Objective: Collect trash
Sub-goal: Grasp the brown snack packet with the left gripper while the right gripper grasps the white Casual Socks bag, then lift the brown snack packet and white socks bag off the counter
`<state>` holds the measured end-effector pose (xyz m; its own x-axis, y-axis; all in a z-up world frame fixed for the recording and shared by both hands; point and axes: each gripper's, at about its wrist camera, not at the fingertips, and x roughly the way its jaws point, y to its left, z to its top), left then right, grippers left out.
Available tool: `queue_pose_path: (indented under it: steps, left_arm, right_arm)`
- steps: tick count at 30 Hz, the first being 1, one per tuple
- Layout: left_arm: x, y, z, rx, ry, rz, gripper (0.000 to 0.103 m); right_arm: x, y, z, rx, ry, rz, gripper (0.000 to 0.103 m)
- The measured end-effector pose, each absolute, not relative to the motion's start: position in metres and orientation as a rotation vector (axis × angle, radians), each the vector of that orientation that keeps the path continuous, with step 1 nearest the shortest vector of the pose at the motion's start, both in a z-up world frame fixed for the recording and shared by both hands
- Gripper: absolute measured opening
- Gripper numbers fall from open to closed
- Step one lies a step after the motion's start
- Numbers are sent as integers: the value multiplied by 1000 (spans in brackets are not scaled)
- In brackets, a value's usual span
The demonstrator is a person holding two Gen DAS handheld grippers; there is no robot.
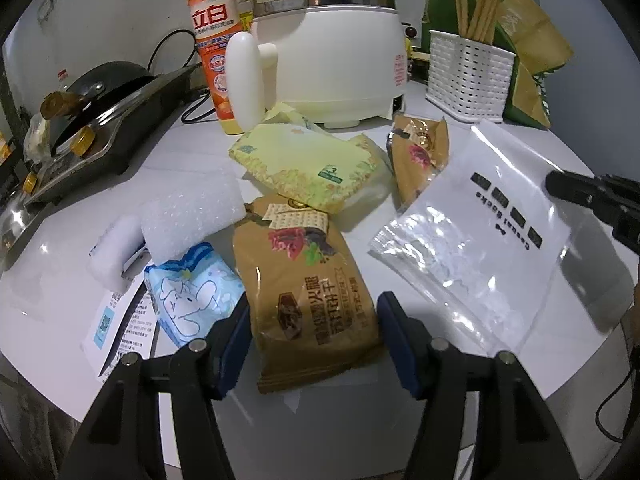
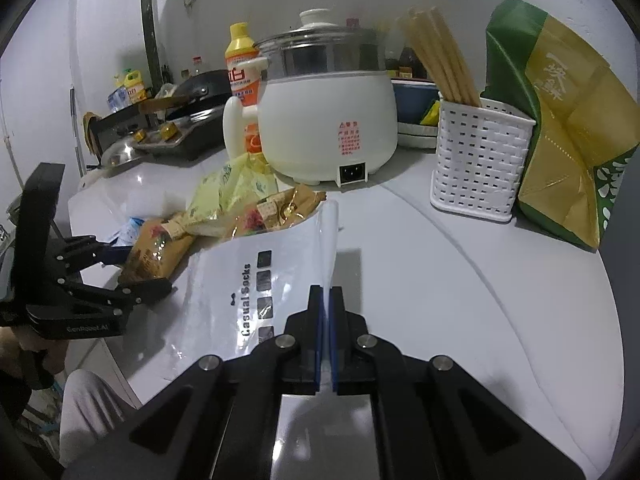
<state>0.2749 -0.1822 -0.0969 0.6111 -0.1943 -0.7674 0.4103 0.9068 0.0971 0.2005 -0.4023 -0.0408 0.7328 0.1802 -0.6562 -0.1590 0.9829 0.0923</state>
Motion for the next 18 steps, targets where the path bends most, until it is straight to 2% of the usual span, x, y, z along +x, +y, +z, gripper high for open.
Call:
queue_pose_path:
  steps: [1, 8, 10, 12, 13, 18]
  left_arm:
    - [274, -184, -96, 281, 846, -359, 48]
    - [264, -194, -90, 304, 825, -389, 35]
    - [260, -196, -87, 310, 818, -399, 23]
    - [257, -195, -83, 300, 810, -405, 17]
    - [256, -195, -80, 295, 805, -406, 7]
    - [247, -192, -67, 274, 767, -413, 5]
  right_arm:
    - [200, -403, -39, 34, 722, 189, 2]
    - [195, -398, -29, 37, 690, 211, 2]
    - [192, -397, -26, 36, 682, 215, 2]
    - [189, -398, -23, 43, 672, 216, 2]
    - [187, -398, -21, 47, 667, 219, 2]
    - [179, -396, -8, 30, 627, 210, 2]
